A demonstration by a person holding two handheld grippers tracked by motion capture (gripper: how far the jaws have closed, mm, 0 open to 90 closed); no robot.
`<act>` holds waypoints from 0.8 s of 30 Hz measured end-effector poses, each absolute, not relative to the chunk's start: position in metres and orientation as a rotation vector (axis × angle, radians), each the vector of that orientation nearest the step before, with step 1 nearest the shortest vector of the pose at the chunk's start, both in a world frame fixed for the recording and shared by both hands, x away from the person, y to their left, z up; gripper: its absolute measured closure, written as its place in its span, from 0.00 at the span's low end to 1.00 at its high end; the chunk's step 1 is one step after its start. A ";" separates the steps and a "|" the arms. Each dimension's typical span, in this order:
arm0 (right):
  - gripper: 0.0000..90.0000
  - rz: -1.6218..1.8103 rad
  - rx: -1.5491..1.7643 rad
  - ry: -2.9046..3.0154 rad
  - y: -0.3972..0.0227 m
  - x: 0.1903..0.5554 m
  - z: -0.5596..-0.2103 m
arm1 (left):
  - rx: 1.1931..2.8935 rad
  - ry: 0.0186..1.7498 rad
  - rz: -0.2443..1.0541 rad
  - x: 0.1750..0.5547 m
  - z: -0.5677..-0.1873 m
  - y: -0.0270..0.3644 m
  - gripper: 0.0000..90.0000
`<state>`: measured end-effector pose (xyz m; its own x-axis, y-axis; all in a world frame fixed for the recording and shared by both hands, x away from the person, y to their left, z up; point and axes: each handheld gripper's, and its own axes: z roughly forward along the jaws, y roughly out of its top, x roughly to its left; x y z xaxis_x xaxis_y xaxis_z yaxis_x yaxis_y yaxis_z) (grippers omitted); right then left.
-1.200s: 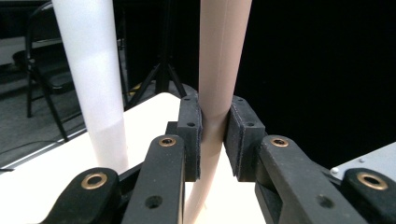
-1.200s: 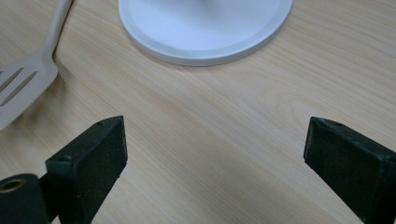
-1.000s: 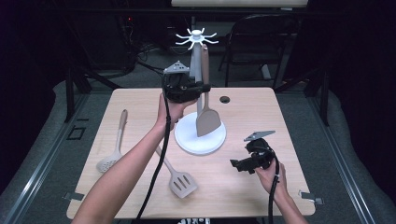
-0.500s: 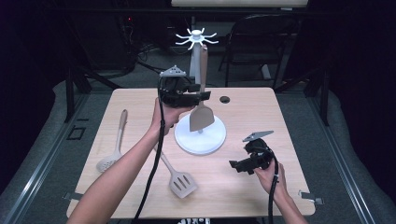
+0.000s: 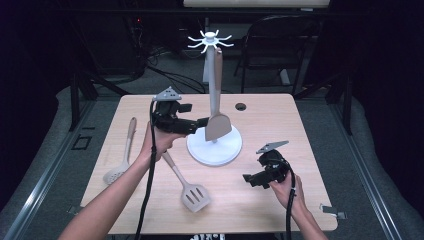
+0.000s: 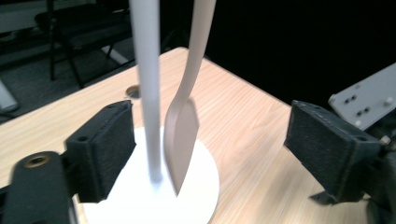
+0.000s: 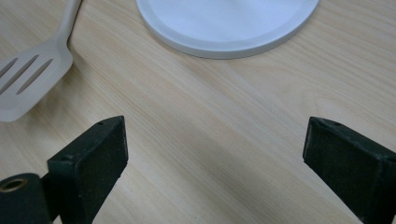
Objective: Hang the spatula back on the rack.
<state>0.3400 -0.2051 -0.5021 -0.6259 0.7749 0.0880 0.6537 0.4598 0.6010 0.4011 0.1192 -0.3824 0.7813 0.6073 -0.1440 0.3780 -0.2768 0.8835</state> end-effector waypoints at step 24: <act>0.10 0.903 1.194 2.552 -0.181 0.334 -0.503 | 1.895 0.956 0.248 0.373 -0.447 0.182 0.02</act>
<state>0.3341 -0.1815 -0.5034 -0.6600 0.7462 0.0871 0.6350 0.4922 0.5955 0.3734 0.1819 -0.4474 0.6717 0.7075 -0.2198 0.5117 -0.2284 0.8283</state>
